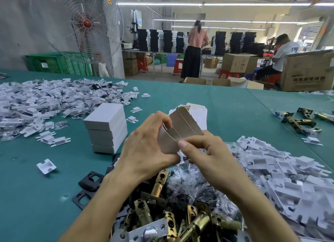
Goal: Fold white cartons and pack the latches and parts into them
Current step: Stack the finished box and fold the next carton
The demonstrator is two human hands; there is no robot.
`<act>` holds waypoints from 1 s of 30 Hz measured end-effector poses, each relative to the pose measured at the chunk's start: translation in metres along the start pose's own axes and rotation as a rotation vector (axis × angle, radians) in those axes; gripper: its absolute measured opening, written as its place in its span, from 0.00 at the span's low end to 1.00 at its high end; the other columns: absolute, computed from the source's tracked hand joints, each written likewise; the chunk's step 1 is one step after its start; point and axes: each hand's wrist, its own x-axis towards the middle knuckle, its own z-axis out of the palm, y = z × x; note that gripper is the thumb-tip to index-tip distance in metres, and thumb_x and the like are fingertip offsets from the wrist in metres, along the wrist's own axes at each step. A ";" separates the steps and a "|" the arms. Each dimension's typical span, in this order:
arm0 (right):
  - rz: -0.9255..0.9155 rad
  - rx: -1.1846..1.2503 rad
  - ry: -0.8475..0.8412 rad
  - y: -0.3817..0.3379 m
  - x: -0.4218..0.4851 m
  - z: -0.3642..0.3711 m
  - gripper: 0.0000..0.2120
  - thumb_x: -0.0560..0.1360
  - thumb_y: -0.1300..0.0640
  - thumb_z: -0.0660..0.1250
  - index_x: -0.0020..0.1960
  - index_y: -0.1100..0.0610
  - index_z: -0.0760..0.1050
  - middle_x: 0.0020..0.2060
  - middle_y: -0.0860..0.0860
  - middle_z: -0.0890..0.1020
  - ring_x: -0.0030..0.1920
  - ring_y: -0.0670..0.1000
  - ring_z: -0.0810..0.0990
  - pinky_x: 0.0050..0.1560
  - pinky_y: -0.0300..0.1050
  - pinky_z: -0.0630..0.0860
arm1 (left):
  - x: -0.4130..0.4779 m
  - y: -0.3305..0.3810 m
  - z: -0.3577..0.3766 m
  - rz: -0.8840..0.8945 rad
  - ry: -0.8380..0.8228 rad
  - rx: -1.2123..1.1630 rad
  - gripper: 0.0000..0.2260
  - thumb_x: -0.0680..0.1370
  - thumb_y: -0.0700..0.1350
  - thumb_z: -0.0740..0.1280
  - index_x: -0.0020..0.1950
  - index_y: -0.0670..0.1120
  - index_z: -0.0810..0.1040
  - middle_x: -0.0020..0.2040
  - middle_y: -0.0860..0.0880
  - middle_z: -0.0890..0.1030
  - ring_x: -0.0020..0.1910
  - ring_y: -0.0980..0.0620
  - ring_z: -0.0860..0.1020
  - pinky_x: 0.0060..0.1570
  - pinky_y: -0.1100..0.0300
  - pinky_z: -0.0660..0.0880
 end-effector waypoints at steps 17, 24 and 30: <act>0.011 0.501 0.182 -0.017 -0.002 -0.015 0.01 0.73 0.50 0.70 0.43 0.46 0.79 0.37 0.49 0.84 0.37 0.47 0.82 0.41 0.51 0.81 | -0.003 0.008 0.003 0.058 -0.146 -0.114 0.35 0.58 0.56 0.70 0.57 0.63 0.52 0.49 0.60 0.71 0.35 0.47 0.77 0.32 0.47 0.77; -0.073 0.211 0.185 -0.011 -0.004 -0.001 0.04 0.75 0.58 0.73 0.45 0.50 0.83 0.39 0.44 0.86 0.38 0.43 0.84 0.37 0.36 0.76 | -0.003 0.013 0.004 0.010 -0.119 -0.187 0.37 0.58 0.52 0.74 0.61 0.63 0.58 0.51 0.61 0.75 0.40 0.50 0.80 0.36 0.47 0.79; -0.112 0.225 0.217 -0.020 -0.005 -0.002 0.09 0.73 0.45 0.73 0.47 0.49 0.85 0.40 0.44 0.87 0.41 0.46 0.86 0.41 0.45 0.83 | 0.000 0.017 0.002 -0.018 -0.091 -0.201 0.37 0.58 0.52 0.77 0.63 0.63 0.66 0.49 0.57 0.81 0.43 0.51 0.82 0.38 0.50 0.81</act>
